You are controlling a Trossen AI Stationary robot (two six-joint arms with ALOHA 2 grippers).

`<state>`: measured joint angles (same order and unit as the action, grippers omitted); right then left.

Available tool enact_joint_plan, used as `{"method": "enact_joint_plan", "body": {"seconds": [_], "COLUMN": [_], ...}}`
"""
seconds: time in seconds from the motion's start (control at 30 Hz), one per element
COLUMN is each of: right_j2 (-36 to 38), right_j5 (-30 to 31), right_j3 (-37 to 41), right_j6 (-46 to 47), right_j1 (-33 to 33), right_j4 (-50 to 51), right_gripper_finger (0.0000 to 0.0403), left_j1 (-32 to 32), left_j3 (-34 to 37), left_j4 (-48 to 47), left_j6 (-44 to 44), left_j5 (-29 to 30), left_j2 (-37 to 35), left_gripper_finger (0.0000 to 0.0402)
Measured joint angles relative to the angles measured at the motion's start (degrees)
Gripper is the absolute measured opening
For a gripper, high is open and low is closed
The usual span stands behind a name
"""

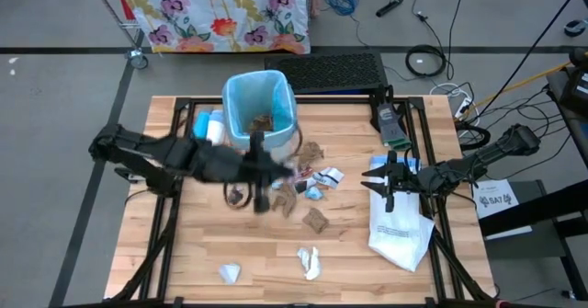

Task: Place trash/remove bag and relplace
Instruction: Put the pink trash bag into the white trash bin

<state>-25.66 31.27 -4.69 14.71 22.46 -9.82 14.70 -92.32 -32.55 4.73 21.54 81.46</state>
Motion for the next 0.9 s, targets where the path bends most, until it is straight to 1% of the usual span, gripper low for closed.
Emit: {"method": "enact_joint_plan", "body": {"seconds": [0.07,0.2,0.33,0.43,0.57,0.67,0.8,0.9], "right_j2": [-0.01,-0.01,-0.01,-0.01,0.01,0.00,-0.01,-0.01], "right_j5": [-0.02,-0.01,-0.01,0.00,0.00,-0.01,0.00,-0.02], "right_j3": [0.00,0.00,0.00,0.00,0.00,0.00,0.00,0.00], "right_j6": [0.01,-0.01,0.01,0.01,0.01,0.01,0.01,0.01], "right_j1": [0.00,0.00,0.00,0.00,0.00,0.00,0.00,0.00], "right_j4": [-0.02,0.00,0.00,-0.02,0.00,0.01,-0.02,-0.02], "right_gripper_finger": [0.0123,0.0123,0.0123,0.0123,0.0123,0.0123,0.0123,0.0123], "left_j1": [-3.25,-9.44,-16.00,-21.70,-29.64,-34.90,-40.89,-43.94], "left_j3": [-1.34,-3.12,-3.25,-3.25,-3.14,-3.17,-2.24,-1.79], "left_j4": [-1.61,-1.37,-1.94,-4.58,-7.56,-7.03,-8.18,-11.02], "left_j6": [-2.12,-6.81,-9.51,-10.97,-11.46,-12.76,-14.31,-14.26], "left_j5": [-0.48,-3.87,-6.39,-8.51,-12.80,-15.55,-21.36,-23.91], "left_j2": [0.06,-0.03,0.06,0.04,-1.54,-4.06,-6.18,-6.65], "left_gripper_finger": [0.0003,0.0003,0.0003,0.0003,0.0003,0.0003,0.0003,0.0020]}}
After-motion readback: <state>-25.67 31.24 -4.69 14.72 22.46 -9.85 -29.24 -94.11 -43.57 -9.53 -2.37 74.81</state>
